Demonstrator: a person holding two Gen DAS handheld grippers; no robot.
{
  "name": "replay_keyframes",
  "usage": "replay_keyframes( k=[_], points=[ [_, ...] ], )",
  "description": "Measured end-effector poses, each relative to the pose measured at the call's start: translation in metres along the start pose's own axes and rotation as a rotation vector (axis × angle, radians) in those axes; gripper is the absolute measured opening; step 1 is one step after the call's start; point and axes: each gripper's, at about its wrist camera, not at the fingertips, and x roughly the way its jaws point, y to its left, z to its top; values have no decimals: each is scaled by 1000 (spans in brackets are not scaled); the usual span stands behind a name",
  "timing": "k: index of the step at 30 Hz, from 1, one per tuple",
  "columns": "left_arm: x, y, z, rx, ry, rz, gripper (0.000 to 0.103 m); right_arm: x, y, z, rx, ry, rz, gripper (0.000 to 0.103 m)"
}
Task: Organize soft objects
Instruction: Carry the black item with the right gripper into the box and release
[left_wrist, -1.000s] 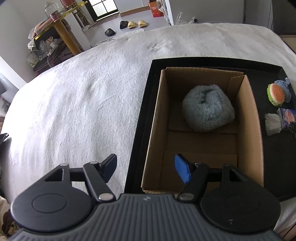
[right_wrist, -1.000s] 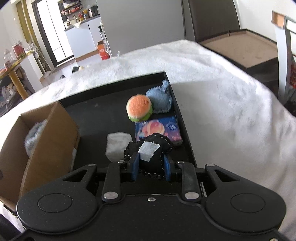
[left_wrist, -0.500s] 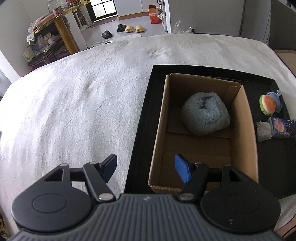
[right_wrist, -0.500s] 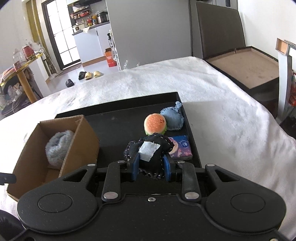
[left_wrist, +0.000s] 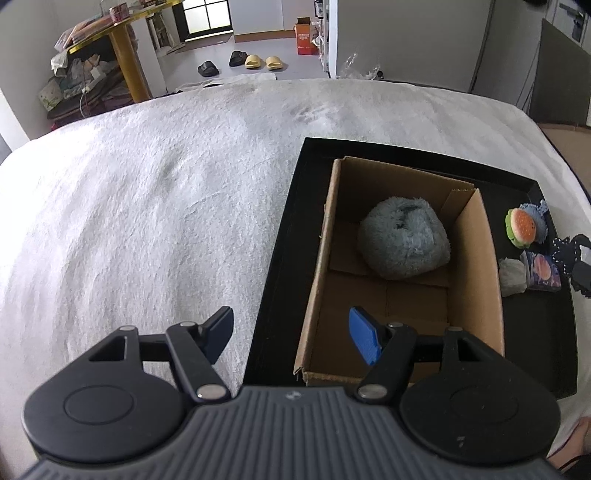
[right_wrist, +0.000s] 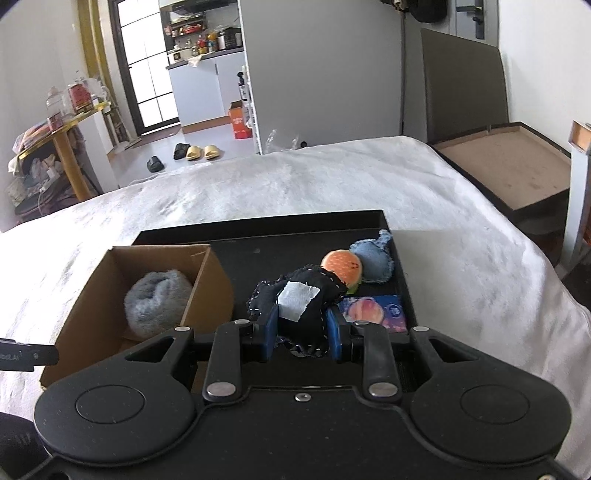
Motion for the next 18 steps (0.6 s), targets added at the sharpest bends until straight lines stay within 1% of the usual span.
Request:
replay_keyframes(
  k=[6,11,15,18],
  points=[
    [5,8,-2,-25,8,-22,68,0,20,1,-33,4,21,28],
    [8,11,-3,-25,2,-35,67,0,37,4,-62,14,51,28],
    [14,14,-5,-38,-5,-65,67,2,52,7,-76,27,92,29],
    [19,16,-7,-42,-1,-90,64,7,64,6,-95,35,104,29]
  ],
)
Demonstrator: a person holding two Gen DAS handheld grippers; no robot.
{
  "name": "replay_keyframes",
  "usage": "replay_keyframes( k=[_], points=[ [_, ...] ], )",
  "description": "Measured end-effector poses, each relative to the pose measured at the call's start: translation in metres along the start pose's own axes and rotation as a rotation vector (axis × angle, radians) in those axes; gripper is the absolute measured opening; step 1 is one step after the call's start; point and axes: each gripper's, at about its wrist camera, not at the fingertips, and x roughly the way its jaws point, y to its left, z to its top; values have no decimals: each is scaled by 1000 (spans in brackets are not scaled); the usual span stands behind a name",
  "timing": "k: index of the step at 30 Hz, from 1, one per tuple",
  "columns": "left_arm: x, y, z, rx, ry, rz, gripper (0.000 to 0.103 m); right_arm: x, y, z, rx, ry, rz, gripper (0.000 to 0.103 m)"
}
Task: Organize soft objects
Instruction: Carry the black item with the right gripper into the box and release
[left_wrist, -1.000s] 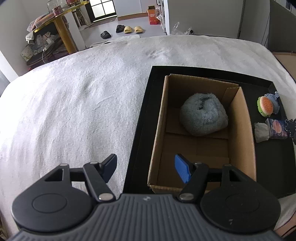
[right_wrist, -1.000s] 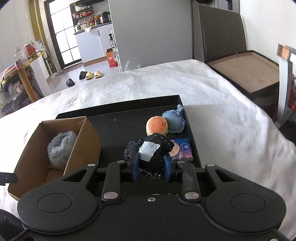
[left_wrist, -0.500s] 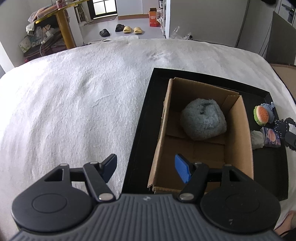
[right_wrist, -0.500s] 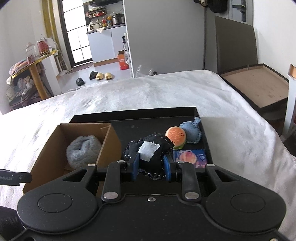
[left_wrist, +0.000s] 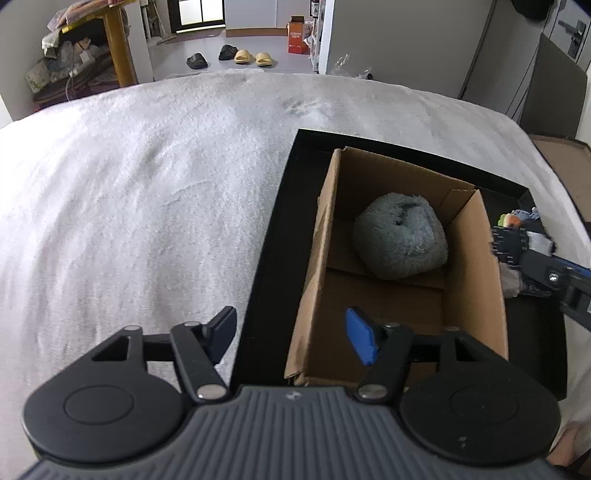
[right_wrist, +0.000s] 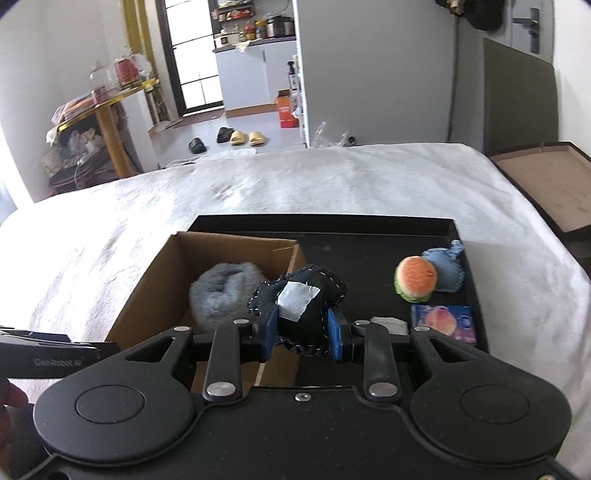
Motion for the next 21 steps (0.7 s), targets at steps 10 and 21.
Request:
replay_keyframes(
  k=[10,21],
  points=[
    [14,2,-3,-19,7,-71,39,21,33,3,-20,48,77,29],
    [27,5,-7,-80,37,-95,19,42,55,2,-1,120,178,29]
  ],
)
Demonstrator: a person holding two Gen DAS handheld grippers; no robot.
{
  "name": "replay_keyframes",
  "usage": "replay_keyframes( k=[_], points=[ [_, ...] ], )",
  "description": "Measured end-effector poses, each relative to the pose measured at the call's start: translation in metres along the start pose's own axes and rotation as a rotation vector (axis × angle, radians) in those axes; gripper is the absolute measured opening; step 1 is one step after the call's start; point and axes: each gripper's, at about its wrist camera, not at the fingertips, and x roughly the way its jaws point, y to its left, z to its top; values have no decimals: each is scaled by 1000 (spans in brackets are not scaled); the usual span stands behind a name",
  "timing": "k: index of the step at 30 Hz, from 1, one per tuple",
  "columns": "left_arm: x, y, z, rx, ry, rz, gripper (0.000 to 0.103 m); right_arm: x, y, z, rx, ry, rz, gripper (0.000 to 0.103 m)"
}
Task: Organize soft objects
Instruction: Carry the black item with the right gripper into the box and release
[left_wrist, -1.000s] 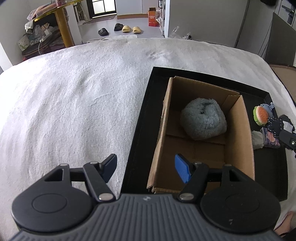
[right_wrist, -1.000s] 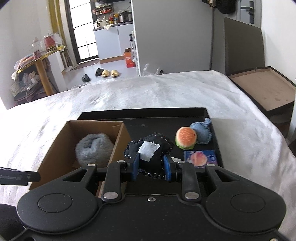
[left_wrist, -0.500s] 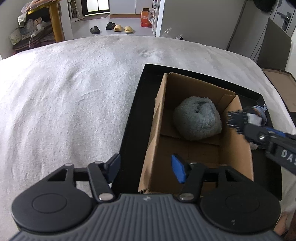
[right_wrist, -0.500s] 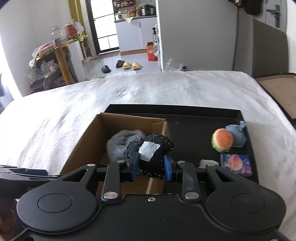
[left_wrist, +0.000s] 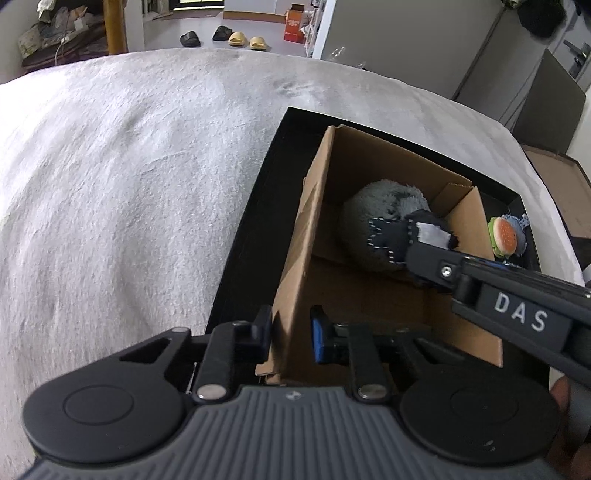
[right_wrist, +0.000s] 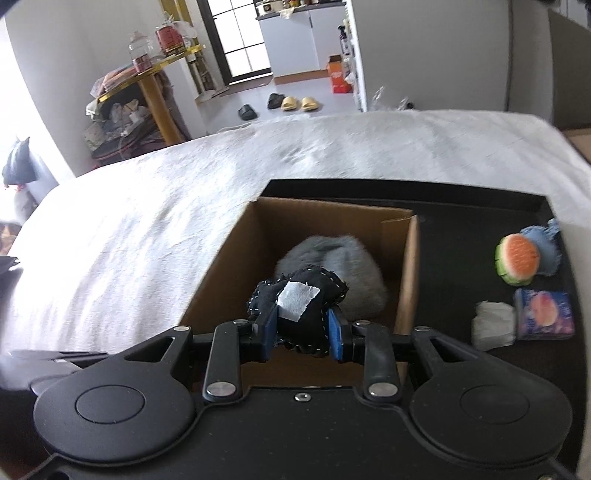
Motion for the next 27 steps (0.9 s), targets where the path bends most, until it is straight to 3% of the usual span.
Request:
replay_keyframes(
  k=[10,13,14,15,22,25,27],
  points=[
    [3,5,-2,-44,23,4,18,17,11,5,25,38,92,30],
    [4,4,-2,-44,29,9,18,19,12,7,37,42,120,41],
    [5,4,-2,-44,32,10,19,19,11,7,40,42,118,51],
    [5,4,-2,-43,37,13,19,19,12,6,40,40,112,54],
    [6,-3,1,-16,55,86,23,11,3,2,47,41,113,54],
    [3,-7,3,-4,54,104,33,7,-4,1,56,41,102,54],
    [0,-11,4,1,47,130,45,3,-10,0,66,38,96,56]
  ],
)
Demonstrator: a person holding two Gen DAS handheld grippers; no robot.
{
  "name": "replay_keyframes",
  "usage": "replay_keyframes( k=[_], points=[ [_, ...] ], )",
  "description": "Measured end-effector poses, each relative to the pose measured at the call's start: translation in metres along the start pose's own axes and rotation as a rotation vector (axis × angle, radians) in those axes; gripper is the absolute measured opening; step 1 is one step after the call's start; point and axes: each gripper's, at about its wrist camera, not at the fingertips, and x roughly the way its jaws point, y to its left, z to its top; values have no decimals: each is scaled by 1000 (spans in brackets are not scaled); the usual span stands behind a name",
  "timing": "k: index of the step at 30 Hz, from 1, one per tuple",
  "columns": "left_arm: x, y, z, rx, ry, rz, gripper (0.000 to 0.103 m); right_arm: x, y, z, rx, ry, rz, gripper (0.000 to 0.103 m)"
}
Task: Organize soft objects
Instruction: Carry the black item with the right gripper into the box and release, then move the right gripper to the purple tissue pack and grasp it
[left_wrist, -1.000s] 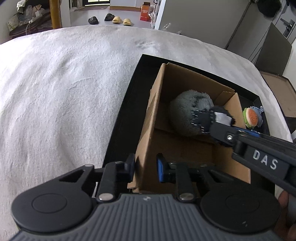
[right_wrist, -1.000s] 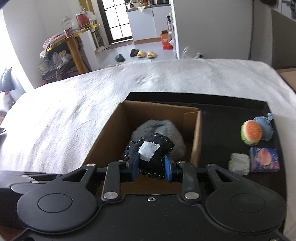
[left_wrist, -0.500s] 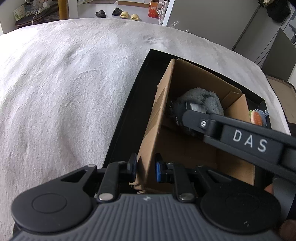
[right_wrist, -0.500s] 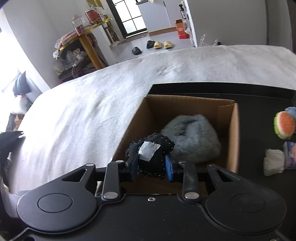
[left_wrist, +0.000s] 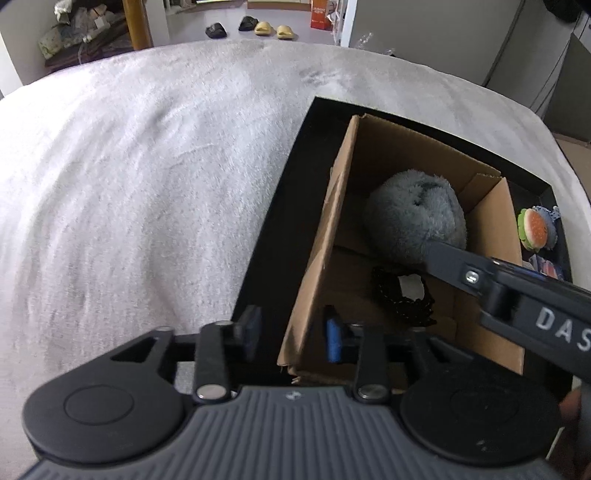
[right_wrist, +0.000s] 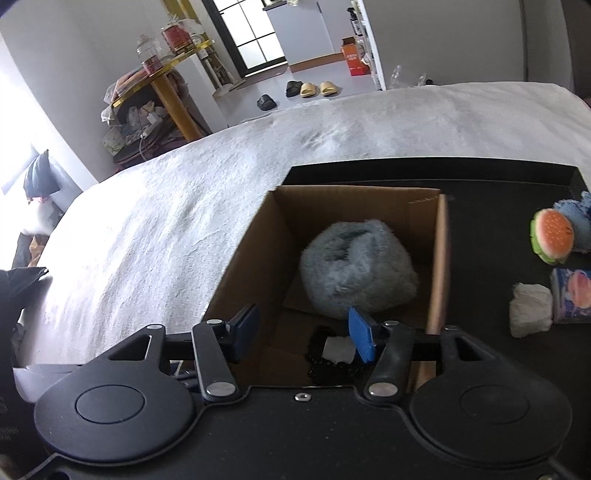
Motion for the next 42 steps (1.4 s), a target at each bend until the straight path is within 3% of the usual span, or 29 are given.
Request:
replay_keyframes(
  k=[7,11,15,27,42],
  points=[
    [-13,-14,0,42,-38,54,61,-17,-24,-2,36,-31,-28,62],
    [-20,-24,1,67,-49,63,70,-27,-36,-5,54,-43,-2,63],
    [-24,-35,2,87,-58,88,77,-36,-43,-5,51,-69,-34,73],
    [-29,-63,5,143,-81,159,79,-49,-99,-12,148,-112,-69,73],
    [-20,-82,16,187,-93,282,80,-41,-166,-19,183,-188,-234,66]
  ],
)
